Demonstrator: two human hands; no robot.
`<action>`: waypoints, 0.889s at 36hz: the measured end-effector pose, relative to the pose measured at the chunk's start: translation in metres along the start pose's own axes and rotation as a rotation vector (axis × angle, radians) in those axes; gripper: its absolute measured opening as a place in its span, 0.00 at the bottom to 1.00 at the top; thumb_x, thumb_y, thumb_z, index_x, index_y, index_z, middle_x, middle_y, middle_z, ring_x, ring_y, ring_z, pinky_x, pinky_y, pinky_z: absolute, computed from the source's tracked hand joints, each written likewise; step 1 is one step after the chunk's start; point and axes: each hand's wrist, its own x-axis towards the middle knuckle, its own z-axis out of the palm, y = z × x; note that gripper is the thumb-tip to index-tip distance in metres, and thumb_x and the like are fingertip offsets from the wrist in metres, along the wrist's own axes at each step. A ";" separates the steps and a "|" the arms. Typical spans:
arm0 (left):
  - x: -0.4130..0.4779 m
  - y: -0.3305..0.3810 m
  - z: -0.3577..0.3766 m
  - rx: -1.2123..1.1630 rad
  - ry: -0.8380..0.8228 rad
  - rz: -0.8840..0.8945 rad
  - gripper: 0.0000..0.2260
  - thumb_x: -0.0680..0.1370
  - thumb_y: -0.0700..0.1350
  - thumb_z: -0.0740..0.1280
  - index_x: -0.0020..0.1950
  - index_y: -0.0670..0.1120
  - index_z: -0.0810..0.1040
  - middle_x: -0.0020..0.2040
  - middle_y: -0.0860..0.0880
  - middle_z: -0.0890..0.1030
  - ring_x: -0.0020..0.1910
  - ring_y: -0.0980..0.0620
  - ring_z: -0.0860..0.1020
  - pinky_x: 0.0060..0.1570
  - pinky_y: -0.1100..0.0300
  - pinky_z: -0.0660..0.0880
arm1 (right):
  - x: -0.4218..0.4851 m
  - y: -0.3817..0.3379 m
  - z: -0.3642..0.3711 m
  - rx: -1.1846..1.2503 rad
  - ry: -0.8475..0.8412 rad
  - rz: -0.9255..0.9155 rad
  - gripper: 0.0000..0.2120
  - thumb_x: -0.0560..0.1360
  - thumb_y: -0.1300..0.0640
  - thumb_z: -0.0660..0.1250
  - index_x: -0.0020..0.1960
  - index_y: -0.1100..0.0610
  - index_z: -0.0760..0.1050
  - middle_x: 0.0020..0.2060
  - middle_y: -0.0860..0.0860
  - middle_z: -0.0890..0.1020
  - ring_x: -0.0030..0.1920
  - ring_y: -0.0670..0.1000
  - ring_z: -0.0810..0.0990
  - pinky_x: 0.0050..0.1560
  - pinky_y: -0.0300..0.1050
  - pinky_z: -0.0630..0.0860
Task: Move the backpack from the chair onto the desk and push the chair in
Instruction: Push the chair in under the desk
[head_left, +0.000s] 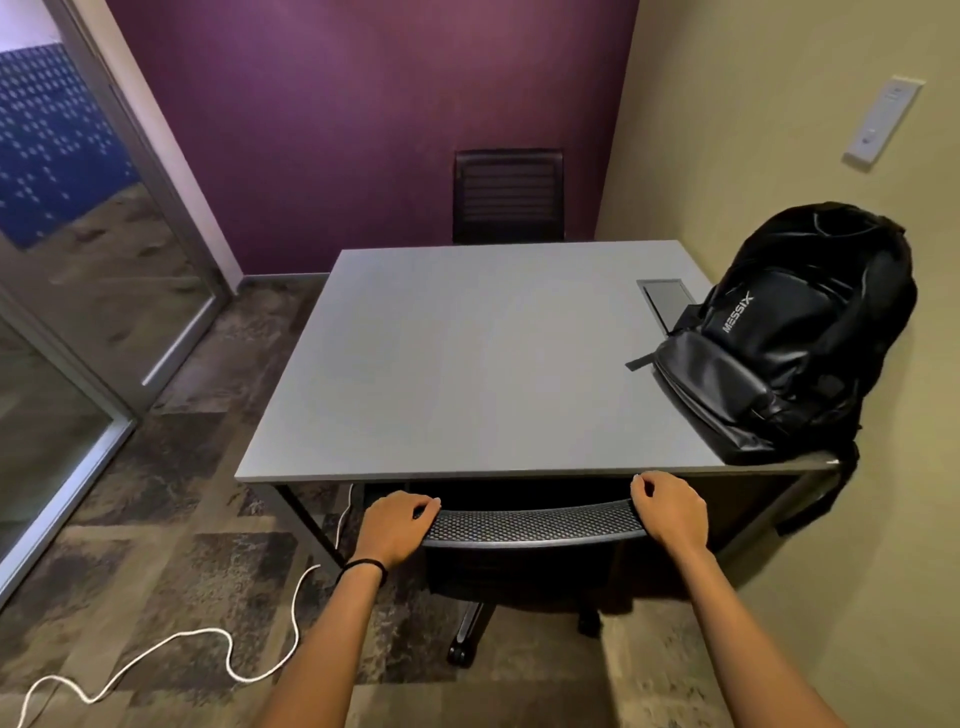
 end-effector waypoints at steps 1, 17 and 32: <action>0.005 0.000 0.000 0.000 -0.001 0.009 0.15 0.79 0.57 0.58 0.53 0.53 0.83 0.50 0.51 0.85 0.50 0.50 0.81 0.50 0.56 0.77 | 0.004 -0.001 0.001 0.001 0.001 0.005 0.15 0.77 0.52 0.58 0.41 0.57 0.79 0.41 0.55 0.85 0.40 0.57 0.80 0.39 0.45 0.69; 0.054 -0.003 -0.005 -0.031 -0.061 0.094 0.18 0.80 0.56 0.57 0.49 0.49 0.83 0.48 0.48 0.85 0.47 0.48 0.80 0.45 0.57 0.74 | 0.042 -0.008 0.007 0.019 0.041 -0.004 0.16 0.77 0.54 0.59 0.33 0.58 0.75 0.31 0.53 0.80 0.30 0.52 0.74 0.31 0.43 0.66; 0.075 -0.001 -0.005 -0.033 -0.066 0.063 0.18 0.80 0.56 0.57 0.48 0.49 0.83 0.49 0.49 0.85 0.47 0.49 0.80 0.47 0.57 0.74 | 0.061 -0.007 0.005 0.055 0.030 -0.015 0.18 0.77 0.54 0.58 0.30 0.57 0.71 0.29 0.53 0.79 0.31 0.53 0.75 0.32 0.44 0.66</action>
